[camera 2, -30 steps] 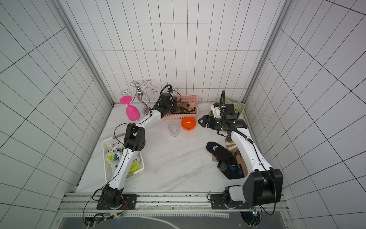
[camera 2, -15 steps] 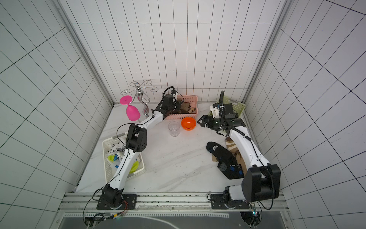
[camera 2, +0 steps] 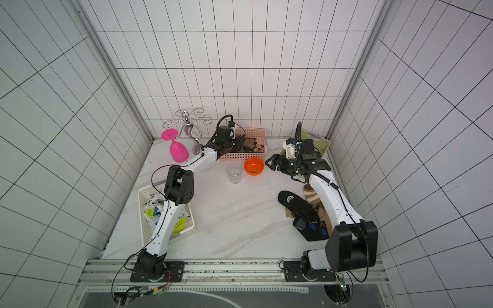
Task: Sort the socks into the basket by color
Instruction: Place the sock in the bin.
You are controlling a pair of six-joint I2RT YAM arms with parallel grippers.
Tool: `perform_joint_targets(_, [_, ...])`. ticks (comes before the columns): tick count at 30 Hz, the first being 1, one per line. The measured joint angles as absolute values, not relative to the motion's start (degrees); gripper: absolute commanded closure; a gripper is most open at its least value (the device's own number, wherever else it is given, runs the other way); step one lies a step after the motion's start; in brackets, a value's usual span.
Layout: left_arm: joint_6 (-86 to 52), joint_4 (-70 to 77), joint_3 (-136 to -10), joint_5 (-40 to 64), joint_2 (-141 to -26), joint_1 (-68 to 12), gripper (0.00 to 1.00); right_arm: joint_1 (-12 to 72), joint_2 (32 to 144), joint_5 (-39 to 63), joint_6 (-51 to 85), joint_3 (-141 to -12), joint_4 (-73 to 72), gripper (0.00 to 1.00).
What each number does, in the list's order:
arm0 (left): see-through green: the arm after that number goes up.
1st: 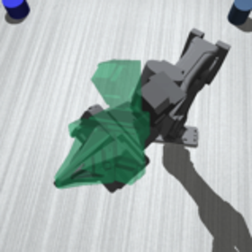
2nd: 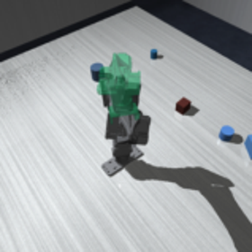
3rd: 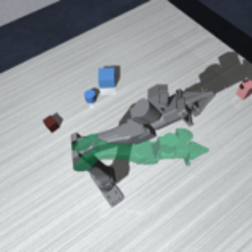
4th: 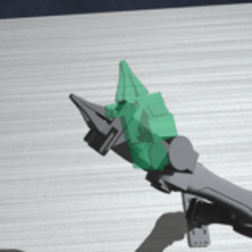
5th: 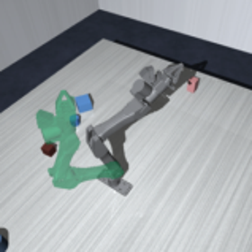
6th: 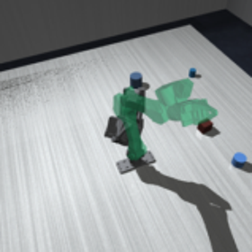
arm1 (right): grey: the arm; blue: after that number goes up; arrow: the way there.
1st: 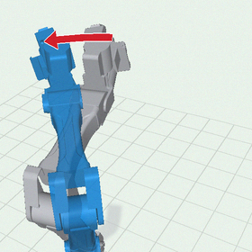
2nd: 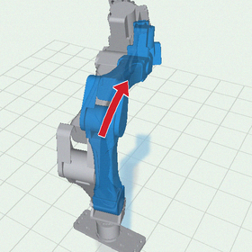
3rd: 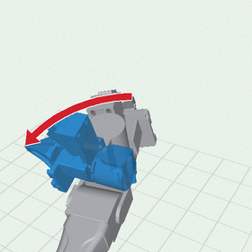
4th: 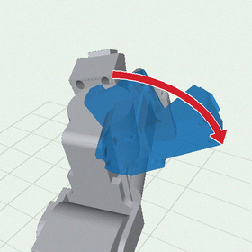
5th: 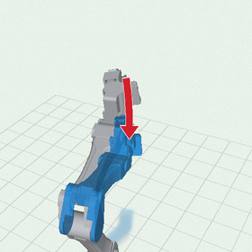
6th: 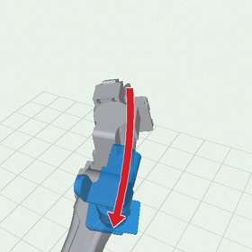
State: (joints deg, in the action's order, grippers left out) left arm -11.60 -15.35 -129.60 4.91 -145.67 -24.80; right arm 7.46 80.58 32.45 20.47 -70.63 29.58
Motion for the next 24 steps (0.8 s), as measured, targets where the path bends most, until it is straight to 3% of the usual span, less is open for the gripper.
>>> perform_joint_targets(11, [-11.57,-19.73,-125.29,5.43,-137.23,-23.70,0.44,7.49,80.58,33.52,20.49,-70.52,28.05,0.10])
perform_joint_targets(24, [-11.73,-13.50,-99.44,9.13,-117.73,-25.61,0.44,6.92,83.48,22.85,20.36,-67.81,34.48,0.07])
